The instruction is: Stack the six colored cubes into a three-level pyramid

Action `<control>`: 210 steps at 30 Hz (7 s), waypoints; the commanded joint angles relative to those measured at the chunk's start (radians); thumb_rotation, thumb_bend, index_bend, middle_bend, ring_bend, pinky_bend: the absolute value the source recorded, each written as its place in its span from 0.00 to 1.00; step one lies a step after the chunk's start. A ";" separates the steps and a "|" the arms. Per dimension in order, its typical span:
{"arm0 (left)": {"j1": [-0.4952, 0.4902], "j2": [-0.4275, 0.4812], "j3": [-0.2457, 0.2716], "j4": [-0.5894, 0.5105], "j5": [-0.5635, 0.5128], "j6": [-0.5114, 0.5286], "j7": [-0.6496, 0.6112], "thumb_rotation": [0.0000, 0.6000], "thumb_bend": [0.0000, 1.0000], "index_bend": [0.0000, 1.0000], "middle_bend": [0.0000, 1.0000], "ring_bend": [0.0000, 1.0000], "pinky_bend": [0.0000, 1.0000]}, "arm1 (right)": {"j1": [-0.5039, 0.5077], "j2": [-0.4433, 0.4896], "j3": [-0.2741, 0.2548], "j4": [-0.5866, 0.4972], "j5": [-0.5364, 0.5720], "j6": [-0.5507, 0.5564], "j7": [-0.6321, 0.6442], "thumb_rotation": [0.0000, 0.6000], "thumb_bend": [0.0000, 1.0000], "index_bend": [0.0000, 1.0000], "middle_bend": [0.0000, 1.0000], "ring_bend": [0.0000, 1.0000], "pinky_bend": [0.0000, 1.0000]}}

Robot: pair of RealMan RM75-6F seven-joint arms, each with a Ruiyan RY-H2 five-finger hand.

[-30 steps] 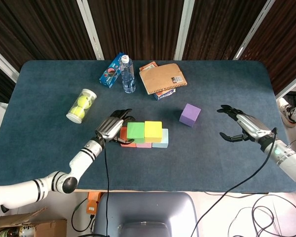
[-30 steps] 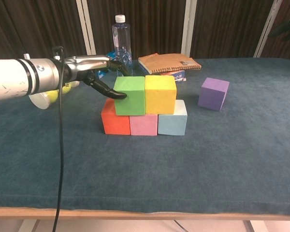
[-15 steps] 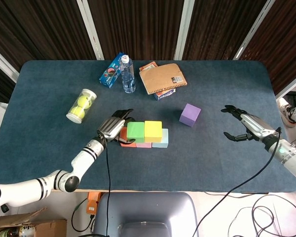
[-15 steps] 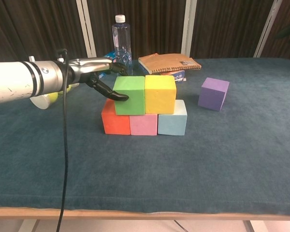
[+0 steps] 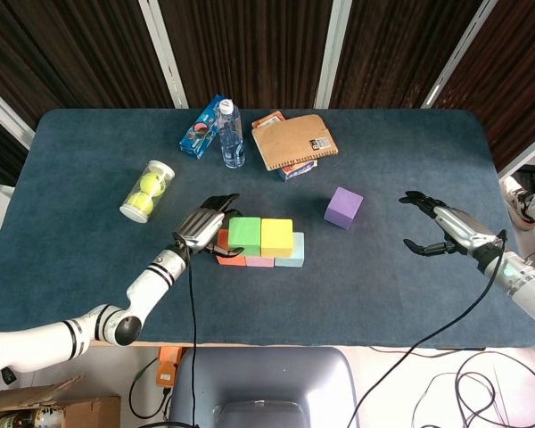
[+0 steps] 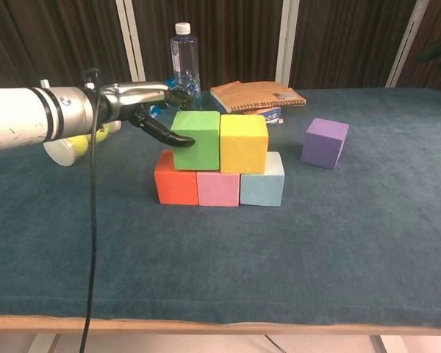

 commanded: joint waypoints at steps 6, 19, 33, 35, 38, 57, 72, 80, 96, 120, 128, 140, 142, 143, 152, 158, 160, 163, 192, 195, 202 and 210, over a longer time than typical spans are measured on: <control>-0.007 -0.011 0.013 0.026 0.022 0.005 0.005 0.63 0.28 0.35 0.00 0.00 0.07 | 0.005 0.002 -0.005 -0.005 0.006 -0.002 -0.003 0.70 0.31 0.11 0.00 0.00 0.00; -0.008 -0.014 0.022 0.035 0.038 -0.005 -0.011 0.63 0.26 0.35 0.00 0.00 0.07 | 0.007 0.011 -0.009 -0.014 0.018 -0.002 -0.010 0.70 0.31 0.10 0.00 0.00 0.00; -0.007 -0.006 0.027 0.027 0.039 0.003 -0.006 0.64 0.21 0.18 0.00 0.00 0.07 | 0.010 0.009 -0.011 -0.018 0.023 -0.003 -0.015 0.70 0.31 0.10 0.00 0.00 0.00; -0.006 -0.003 0.028 0.023 0.040 0.004 -0.006 0.64 0.21 0.17 0.00 0.00 0.07 | 0.010 0.010 -0.011 -0.018 0.025 -0.003 -0.017 0.70 0.31 0.10 0.00 0.00 0.00; -0.003 0.013 0.030 0.002 0.041 0.009 -0.001 0.65 0.20 0.16 0.00 0.00 0.07 | 0.007 0.012 -0.010 -0.020 0.027 0.000 -0.017 0.70 0.31 0.10 0.00 0.00 0.00; 0.395 0.612 0.291 -0.567 0.341 0.460 0.160 0.70 0.08 0.04 0.00 0.00 0.07 | 0.027 -0.060 0.061 0.008 0.237 -0.057 -0.274 0.81 0.30 0.09 0.00 0.00 0.00; 0.656 0.622 0.380 -0.305 0.564 0.651 -0.202 0.79 0.08 0.03 0.00 0.00 0.07 | 0.121 -0.122 0.070 -0.169 0.297 -0.235 -0.519 0.76 0.70 0.22 0.00 0.00 0.00; 0.685 0.612 0.364 -0.258 0.589 0.651 -0.260 0.80 0.08 0.03 0.00 0.00 0.07 | 0.176 -0.171 0.089 -0.218 0.438 -0.245 -0.658 0.72 0.75 0.20 0.00 0.00 0.00; 0.694 0.592 0.336 -0.220 0.604 0.611 -0.286 0.80 0.08 0.03 0.00 0.00 0.07 | 0.256 -0.251 0.078 -0.234 0.628 -0.258 -0.775 0.72 0.76 0.17 0.00 0.00 0.00; 0.718 0.588 0.309 -0.196 0.629 0.597 -0.319 0.81 0.08 0.03 0.00 0.00 0.07 | 0.313 -0.309 0.059 -0.243 0.746 -0.232 -0.861 0.72 0.76 0.13 0.00 0.00 0.00; 0.720 0.585 0.307 -0.190 0.637 0.586 -0.322 0.81 0.08 0.03 0.00 0.00 0.07 | 0.312 -0.310 0.057 -0.243 0.753 -0.230 -0.865 0.72 0.76 0.13 0.00 0.00 0.00; 0.732 0.597 0.300 -0.211 0.640 0.595 -0.309 0.81 0.08 0.03 0.00 0.00 0.07 | 0.253 -0.231 0.034 -0.276 0.685 -0.190 -0.882 0.76 0.76 0.13 0.00 0.00 0.00; 0.737 0.602 0.299 -0.212 0.642 0.601 -0.317 0.81 0.08 0.03 0.00 0.00 0.07 | 0.224 -0.197 0.030 -0.284 0.664 -0.161 -0.879 0.76 0.69 0.13 0.00 0.00 0.00; 0.739 0.604 0.299 -0.213 0.644 0.604 -0.320 0.81 0.08 0.03 0.00 0.00 0.07 | 0.211 -0.183 0.031 -0.284 0.657 -0.145 -0.875 0.76 0.64 0.13 0.00 0.00 0.00; 0.756 0.593 0.301 -0.194 0.673 0.639 -0.319 0.81 0.08 0.03 0.00 0.00 0.07 | 0.149 -0.197 0.070 -0.161 0.784 -0.007 -0.878 0.85 0.32 0.03 0.00 0.00 0.00; 0.757 0.576 0.296 -0.173 0.675 0.639 -0.294 0.81 0.08 0.03 0.00 0.00 0.07 | 0.242 -0.322 0.070 0.002 1.064 -0.042 -0.995 0.85 0.25 0.00 0.00 0.00 0.00; 0.758 0.569 0.293 -0.160 0.669 0.639 -0.288 0.81 0.08 0.03 0.00 0.00 0.07 | 0.284 -0.368 0.060 0.057 1.150 -0.052 -1.048 0.85 0.25 0.00 0.00 0.00 0.00; 0.760 0.561 0.287 -0.143 0.659 0.640 -0.288 0.81 0.08 0.03 0.00 0.00 0.07 | 0.335 -0.428 0.048 0.119 1.247 -0.054 -1.114 0.85 0.25 0.00 0.00 0.00 0.00; 0.743 0.513 0.273 -0.019 0.627 0.583 -0.369 0.81 0.08 0.03 0.00 0.00 0.07 | 0.410 -0.713 0.060 0.463 1.559 -0.125 -1.328 0.85 0.23 0.08 0.00 0.00 0.00; 0.743 0.511 0.274 -0.015 0.627 0.581 -0.374 0.81 0.08 0.03 0.00 0.00 0.07 | 0.402 -0.730 0.069 0.488 1.556 -0.135 -1.327 0.85 0.23 0.14 0.00 0.00 0.00; 0.744 0.510 0.275 -0.008 0.627 0.580 -0.381 0.81 0.08 0.03 0.00 0.00 0.07 | 0.386 -0.765 0.097 0.530 1.545 -0.120 -1.326 0.85 0.23 0.30 0.00 0.00 0.00; 0.749 0.511 0.275 -0.007 0.627 0.587 -0.381 0.81 0.08 0.03 0.00 0.00 0.07 | 0.367 -0.763 0.126 0.531 1.507 -0.105 -1.333 0.85 0.23 0.38 0.00 0.00 0.00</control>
